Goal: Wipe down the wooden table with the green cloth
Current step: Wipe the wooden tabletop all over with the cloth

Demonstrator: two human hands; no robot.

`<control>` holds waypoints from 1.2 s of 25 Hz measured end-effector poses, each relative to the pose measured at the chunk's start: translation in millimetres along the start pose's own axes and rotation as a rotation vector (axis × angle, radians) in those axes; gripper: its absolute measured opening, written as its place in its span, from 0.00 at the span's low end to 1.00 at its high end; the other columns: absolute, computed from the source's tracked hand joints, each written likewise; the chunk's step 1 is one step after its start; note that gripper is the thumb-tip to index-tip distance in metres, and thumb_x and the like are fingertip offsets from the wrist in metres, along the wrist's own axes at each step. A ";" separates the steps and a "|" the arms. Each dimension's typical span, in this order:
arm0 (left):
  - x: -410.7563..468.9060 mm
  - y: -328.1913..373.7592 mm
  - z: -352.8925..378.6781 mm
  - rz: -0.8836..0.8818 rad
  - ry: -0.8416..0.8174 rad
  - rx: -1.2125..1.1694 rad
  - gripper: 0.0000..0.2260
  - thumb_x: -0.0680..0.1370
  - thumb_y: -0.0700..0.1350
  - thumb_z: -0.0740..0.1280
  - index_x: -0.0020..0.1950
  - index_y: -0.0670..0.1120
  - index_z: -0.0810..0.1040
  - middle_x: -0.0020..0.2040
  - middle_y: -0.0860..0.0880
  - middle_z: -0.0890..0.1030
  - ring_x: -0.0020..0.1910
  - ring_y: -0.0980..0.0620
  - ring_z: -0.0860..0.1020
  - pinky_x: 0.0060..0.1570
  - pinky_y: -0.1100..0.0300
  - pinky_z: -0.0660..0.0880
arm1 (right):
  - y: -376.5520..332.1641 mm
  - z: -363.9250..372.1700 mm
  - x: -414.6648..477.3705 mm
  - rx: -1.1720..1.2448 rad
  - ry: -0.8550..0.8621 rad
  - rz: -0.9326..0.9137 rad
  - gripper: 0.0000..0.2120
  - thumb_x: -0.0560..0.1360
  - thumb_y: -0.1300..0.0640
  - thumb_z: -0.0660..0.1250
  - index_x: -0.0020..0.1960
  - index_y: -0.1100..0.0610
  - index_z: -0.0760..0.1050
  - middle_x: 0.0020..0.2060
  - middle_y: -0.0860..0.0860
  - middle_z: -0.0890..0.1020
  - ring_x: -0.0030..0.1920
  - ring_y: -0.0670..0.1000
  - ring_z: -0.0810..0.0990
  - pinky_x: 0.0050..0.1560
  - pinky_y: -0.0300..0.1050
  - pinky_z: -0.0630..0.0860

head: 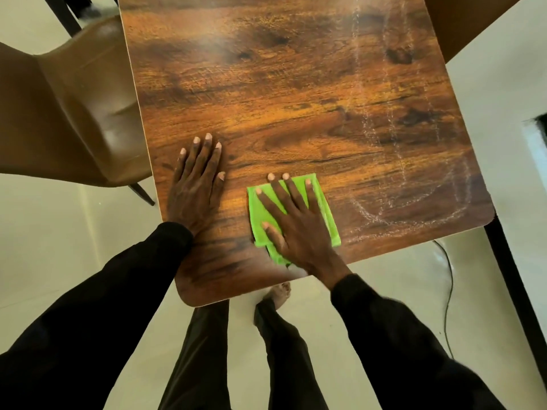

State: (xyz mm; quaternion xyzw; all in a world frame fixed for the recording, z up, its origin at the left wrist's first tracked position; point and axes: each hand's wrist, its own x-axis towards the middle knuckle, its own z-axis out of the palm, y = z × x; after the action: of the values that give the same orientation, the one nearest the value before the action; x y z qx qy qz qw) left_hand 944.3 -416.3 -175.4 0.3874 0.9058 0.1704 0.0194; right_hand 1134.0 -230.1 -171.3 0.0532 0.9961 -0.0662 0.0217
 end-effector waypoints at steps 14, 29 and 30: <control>-17.8 23.5 3.5 -0.094 0.035 -0.018 0.25 0.89 0.48 0.52 0.86 0.42 0.58 0.86 0.42 0.56 0.86 0.44 0.53 0.85 0.41 0.52 | 12.0 -4.0 -35.6 0.031 -0.010 0.030 0.31 0.88 0.41 0.54 0.89 0.49 0.58 0.89 0.55 0.54 0.89 0.61 0.50 0.86 0.71 0.48; -35.8 56.2 18.1 -0.138 0.053 -0.032 0.27 0.88 0.49 0.53 0.85 0.39 0.56 0.86 0.39 0.54 0.86 0.40 0.52 0.84 0.39 0.50 | 27.2 -9.3 -76.9 0.028 -0.005 0.143 0.30 0.88 0.42 0.53 0.88 0.50 0.59 0.89 0.56 0.54 0.89 0.61 0.50 0.85 0.73 0.50; -38.6 64.3 22.4 -0.110 0.052 -0.024 0.27 0.88 0.49 0.53 0.85 0.38 0.56 0.86 0.38 0.54 0.86 0.39 0.52 0.84 0.37 0.51 | 47.5 -14.2 -69.0 0.011 0.009 0.212 0.30 0.89 0.43 0.52 0.88 0.50 0.58 0.89 0.56 0.53 0.89 0.61 0.50 0.84 0.73 0.51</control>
State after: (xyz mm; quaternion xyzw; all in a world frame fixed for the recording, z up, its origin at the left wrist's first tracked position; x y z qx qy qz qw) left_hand 1019.7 -395.9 -179.4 0.3320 0.9239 0.1900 0.0099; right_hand 1207.3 -188.4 -159.9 0.1588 0.9846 -0.0687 0.0241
